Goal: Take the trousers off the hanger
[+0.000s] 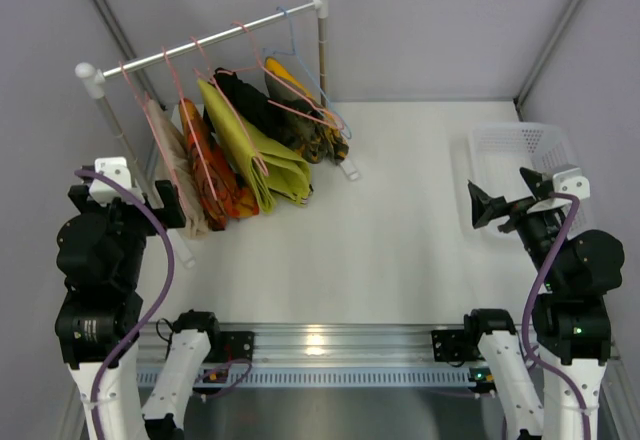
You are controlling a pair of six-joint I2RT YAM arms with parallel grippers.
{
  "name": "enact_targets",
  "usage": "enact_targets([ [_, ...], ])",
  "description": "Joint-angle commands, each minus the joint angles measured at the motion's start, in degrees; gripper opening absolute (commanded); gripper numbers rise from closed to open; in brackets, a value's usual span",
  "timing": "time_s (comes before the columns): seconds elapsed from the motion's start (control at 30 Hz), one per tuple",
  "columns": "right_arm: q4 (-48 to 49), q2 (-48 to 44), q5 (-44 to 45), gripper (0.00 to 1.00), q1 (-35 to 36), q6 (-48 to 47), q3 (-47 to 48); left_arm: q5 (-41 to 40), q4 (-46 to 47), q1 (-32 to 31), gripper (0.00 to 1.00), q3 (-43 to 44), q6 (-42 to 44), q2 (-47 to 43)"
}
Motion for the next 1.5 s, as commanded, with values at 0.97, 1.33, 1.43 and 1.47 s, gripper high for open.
enact_targets([
  [0.97,-0.17,6.30,-5.21,1.00,-0.98,-0.53,1.19,8.16,0.37,6.06,0.98,15.30,-31.92,15.56],
  [1.33,1.32,9.12,-5.92,1.00,-0.98,-0.45,1.98,1.19,-1.92,9.22,0.98,15.23,-32.71,23.48],
  [1.43,1.32,9.82,-6.18,1.00,-0.98,-0.36,1.98,4.09,0.97,10.28,0.99,12.42,-32.18,24.54],
  [1.47,1.32,10.00,-6.27,1.00,-0.98,-0.36,1.98,4.53,1.85,10.80,0.99,11.54,-32.18,24.71],
])
